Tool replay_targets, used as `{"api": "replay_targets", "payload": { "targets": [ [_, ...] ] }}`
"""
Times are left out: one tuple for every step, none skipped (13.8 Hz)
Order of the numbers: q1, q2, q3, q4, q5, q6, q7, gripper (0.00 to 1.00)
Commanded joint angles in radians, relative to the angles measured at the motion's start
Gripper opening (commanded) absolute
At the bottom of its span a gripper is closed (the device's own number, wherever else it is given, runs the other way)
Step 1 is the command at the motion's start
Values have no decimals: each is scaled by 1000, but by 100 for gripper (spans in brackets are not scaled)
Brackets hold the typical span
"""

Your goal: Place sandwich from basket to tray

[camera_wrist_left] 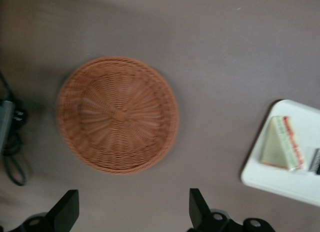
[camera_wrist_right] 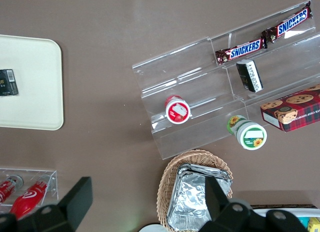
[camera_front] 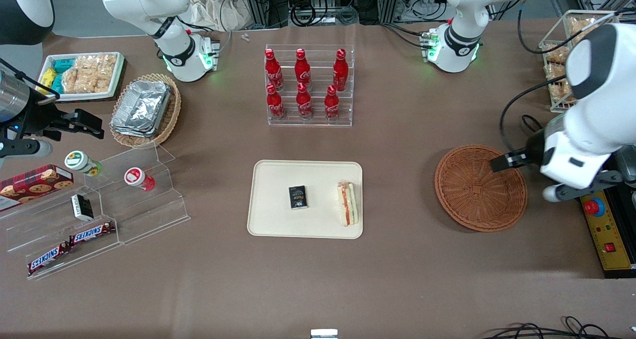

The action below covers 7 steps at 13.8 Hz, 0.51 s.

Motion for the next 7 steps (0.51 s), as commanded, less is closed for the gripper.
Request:
{"api": "replay_targets", "payload": {
  "targets": [
    [-54,-146,98,-175,-30,39,145,100],
    [-54,-144,102,-177,-19,28,170,100],
    [-54,-134,99,-166,-10,27,174,100],
    [-54,-109,95,-136,-5,16,170,100],
    [-53,-94,93,-99,10,-25,174,100],
    [-51,-60,92,-49,27,-47,191,100],
    [-51,-34,90,-9,27,-56,205,100]
  ]
}}
